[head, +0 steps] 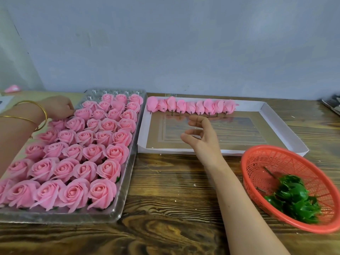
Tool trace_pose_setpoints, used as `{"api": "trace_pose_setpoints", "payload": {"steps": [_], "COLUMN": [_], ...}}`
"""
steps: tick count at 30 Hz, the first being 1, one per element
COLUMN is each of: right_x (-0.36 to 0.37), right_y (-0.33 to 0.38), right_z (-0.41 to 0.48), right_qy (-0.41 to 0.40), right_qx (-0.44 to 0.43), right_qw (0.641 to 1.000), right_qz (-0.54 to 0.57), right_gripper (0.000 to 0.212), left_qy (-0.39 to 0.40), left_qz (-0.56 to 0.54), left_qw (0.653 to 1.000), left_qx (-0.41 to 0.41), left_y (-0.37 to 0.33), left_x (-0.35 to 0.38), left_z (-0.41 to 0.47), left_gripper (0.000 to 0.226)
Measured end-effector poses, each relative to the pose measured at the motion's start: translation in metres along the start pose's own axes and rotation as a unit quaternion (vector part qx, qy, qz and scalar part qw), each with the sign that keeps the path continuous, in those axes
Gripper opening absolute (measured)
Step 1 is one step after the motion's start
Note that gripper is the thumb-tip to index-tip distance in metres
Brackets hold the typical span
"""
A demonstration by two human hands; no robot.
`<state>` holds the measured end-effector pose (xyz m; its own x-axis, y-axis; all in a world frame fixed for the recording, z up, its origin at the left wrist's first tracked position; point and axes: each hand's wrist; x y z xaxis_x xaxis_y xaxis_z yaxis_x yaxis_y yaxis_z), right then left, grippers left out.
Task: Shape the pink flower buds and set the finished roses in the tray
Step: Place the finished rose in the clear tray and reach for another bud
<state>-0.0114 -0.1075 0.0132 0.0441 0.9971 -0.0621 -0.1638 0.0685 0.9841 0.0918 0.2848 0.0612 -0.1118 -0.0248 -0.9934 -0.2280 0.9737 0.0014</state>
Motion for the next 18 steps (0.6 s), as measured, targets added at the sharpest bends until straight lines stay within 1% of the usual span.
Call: {"api": "trace_pose_setpoints", "payload": {"steps": [2,6,15,18], "right_x": [0.0,-0.001,-0.001,-0.001], "right_y": [0.0,-0.002,-0.003,-0.003], "right_z": [0.0,-0.001,0.0,0.001], "right_qy": [0.001,0.009,0.007,0.011], "right_qx": [0.002,0.005,0.008,0.009], "right_qw": [1.0,1.0,0.999,0.999], "right_qz": [-0.001,-0.018,-0.037,-0.04], "right_gripper": [0.045,0.042,0.037,0.036], "left_qy": [0.009,0.029,0.061,0.073], "left_qz": [0.007,0.019,0.049,0.065], "left_qw": [1.0,0.999,0.997,0.995], "left_qx": [0.002,0.006,-0.022,-0.017], "left_y": [-0.002,-0.008,-0.014,-0.018], "left_x": [0.002,0.005,0.006,0.003], "left_z": [0.0,0.0,-0.012,-0.017], "left_gripper": [0.019,0.027,0.031,0.031]}}
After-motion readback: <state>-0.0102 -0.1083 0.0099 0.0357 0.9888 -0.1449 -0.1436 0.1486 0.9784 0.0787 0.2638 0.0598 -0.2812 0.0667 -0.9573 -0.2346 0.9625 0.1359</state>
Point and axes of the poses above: each hand's wrist, its own z-axis towards the middle knuckle, its own x-axis out of the palm, y = z × x, and after that the axes turned 4 degrees about z, right-handed
